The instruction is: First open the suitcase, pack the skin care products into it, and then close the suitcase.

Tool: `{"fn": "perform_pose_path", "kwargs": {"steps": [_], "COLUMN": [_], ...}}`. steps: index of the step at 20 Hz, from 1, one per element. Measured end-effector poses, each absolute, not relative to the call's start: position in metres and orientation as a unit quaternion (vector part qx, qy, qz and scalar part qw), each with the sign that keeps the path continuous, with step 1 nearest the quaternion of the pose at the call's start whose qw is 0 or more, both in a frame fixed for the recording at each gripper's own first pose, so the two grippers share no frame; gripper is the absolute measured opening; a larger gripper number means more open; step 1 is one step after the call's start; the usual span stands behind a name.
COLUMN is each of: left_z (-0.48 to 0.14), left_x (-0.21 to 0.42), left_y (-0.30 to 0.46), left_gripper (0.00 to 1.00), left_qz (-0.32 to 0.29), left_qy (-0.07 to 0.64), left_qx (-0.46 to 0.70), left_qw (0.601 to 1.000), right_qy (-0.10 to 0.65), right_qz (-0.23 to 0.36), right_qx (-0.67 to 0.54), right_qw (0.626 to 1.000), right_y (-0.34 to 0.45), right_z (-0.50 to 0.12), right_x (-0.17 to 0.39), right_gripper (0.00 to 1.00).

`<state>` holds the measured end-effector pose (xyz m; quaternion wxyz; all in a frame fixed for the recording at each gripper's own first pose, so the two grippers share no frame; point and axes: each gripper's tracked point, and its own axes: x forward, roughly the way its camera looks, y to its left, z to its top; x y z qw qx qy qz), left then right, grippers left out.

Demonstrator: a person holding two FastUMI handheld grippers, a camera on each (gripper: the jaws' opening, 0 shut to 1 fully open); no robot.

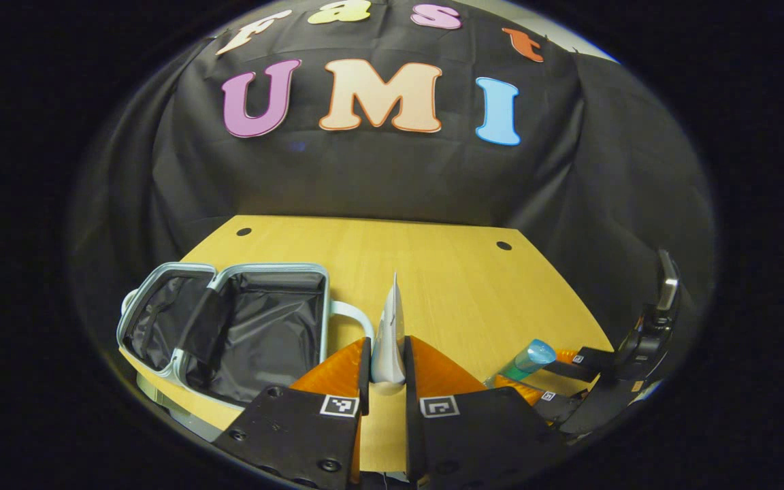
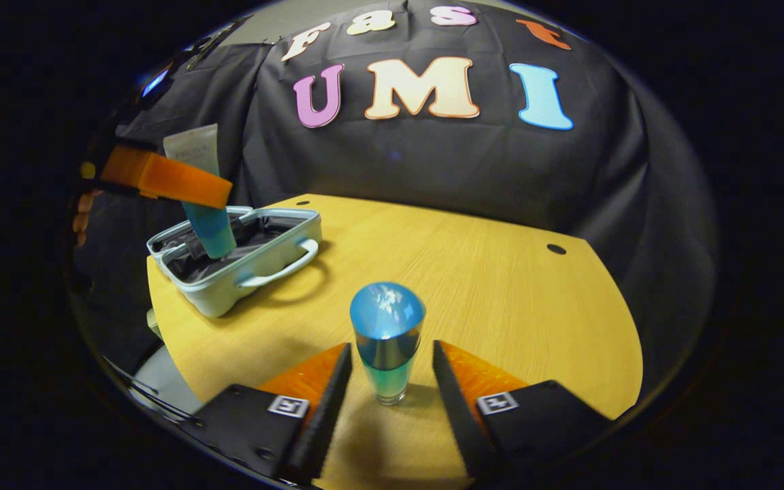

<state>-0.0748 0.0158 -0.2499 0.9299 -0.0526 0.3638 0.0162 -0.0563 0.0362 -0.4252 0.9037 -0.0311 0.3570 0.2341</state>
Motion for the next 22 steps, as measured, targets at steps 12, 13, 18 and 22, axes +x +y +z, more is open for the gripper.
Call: {"fn": "perform_pose_path", "kwargs": {"steps": [12,13,18,22], "left_z": [-0.296,-0.306,-0.348,-0.376], "left_x": [-0.091,-0.091,-0.096,-0.095], "left_y": [0.149,0.156,0.182,0.193], "left_gripper": [0.18,0.18,0.18,0.19], "left_qz": [0.085,0.086,0.077,0.07], "left_qy": [0.462,0.477,0.542,0.566], "left_qx": [-0.026,-0.027,-0.04,-0.056], "left_qw": [0.883,0.874,0.836,0.82], "right_qy": [0.372,0.367,0.369,0.384], "right_qz": [0.232,0.232,0.26,0.308], "right_qx": [0.034,0.035,0.044,0.056], "right_qw": [0.898,0.9,0.891,0.869], "right_y": [0.093,0.099,0.148,0.199], "right_z": [-0.349,-0.341,-0.31,-0.295], "right_x": [-0.02,-0.016,-0.013,-0.025], "right_gripper": [0.44,0.44,0.44,0.44]}}
